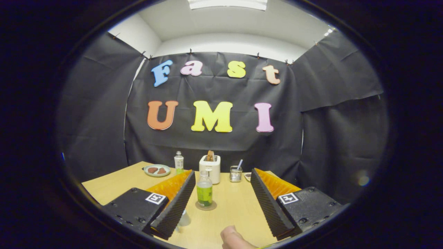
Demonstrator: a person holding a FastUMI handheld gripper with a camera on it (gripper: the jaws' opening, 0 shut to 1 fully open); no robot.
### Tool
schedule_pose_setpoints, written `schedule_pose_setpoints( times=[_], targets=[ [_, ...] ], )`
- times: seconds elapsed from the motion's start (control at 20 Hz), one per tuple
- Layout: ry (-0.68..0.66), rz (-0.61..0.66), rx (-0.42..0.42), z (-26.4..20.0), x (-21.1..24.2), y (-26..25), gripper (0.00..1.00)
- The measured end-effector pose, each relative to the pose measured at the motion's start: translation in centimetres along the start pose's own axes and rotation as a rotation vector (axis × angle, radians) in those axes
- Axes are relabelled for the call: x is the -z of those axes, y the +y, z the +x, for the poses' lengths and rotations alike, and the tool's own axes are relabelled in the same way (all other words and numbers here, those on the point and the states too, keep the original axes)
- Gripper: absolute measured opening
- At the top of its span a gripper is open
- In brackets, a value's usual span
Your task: Take the bottle from table, then pour the juice into the cup, finally place the bottle on the coaster
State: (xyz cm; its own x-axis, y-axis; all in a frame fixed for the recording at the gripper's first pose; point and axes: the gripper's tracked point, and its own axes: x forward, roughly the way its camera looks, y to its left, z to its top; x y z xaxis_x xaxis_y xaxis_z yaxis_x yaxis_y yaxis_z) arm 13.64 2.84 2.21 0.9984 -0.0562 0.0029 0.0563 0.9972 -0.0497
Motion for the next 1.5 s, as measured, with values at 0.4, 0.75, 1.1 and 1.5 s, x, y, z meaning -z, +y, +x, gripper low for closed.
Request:
schedule_pose_setpoints(
  times=[0.4,0.75,1.1,1.5],
  targets=[
    [0.033,0.025,0.012,-5.1,3.4,-4.0,1.00],
    [0.063,0.018,0.067,-6.8,7.7,-7.2,1.00],
    [0.094,0.020,0.030,-6.3,10.0,-7.7,1.00],
    [0.139,0.059,0.021,-5.9,11.3,-8.3,1.00]
  ],
)
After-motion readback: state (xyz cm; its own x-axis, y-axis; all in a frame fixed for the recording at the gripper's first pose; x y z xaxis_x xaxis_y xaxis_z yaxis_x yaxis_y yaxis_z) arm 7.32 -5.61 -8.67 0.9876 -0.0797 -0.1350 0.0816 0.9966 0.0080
